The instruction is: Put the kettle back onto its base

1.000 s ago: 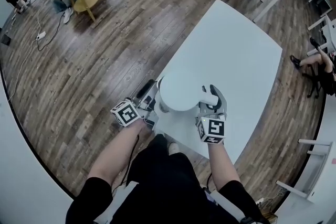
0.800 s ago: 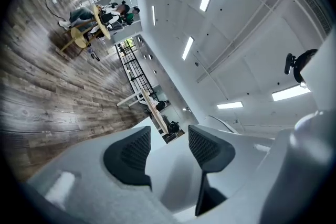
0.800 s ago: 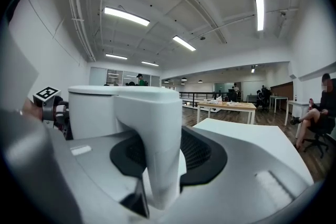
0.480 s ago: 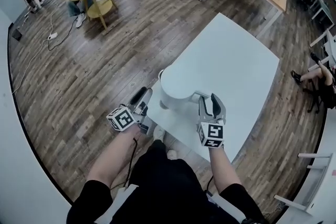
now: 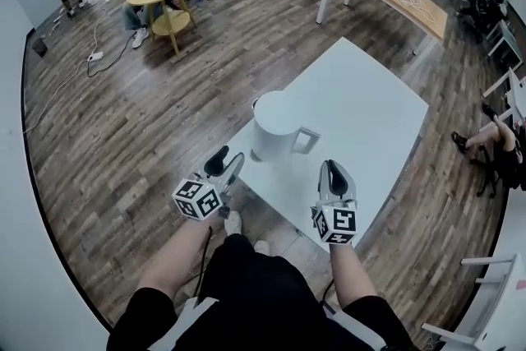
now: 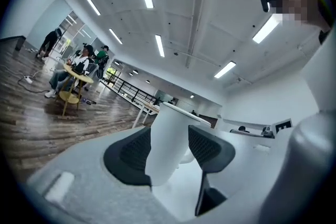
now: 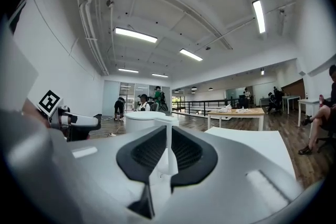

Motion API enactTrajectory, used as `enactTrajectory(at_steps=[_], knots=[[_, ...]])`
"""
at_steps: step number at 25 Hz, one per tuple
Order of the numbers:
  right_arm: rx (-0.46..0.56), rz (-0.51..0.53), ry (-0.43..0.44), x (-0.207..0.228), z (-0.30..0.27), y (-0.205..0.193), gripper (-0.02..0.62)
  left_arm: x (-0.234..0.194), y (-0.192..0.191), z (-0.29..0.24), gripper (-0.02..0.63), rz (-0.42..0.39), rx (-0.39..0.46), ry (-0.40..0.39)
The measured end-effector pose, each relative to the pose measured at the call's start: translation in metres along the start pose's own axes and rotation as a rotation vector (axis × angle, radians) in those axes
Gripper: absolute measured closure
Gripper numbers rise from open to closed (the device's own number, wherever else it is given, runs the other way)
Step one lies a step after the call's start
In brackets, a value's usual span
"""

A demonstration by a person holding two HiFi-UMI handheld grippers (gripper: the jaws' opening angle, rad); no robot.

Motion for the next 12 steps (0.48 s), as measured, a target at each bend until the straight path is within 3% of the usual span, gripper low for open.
enactTrajectory(at_steps=[3,12], knots=[[0.006,-0.050,-0.006,-0.001,0.018,-0.003,0.580,0.010,0.003,0.020,0.390,-0.048,0.010,-0.003],[0.015,-0.118,-0.035,-0.037,0.046,0.008,0.589,0.022,0.012,0.063,0.388,-0.044,0.025,-0.032]])
Point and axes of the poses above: the fingertips, and each gripper's own axes: z backward along the fingers, x to its right, y out of its top, the point moved 6 cm from there along z, backward along the fingers, and after that the axes turned 3 degrees about -y, right-handed, at the moved point
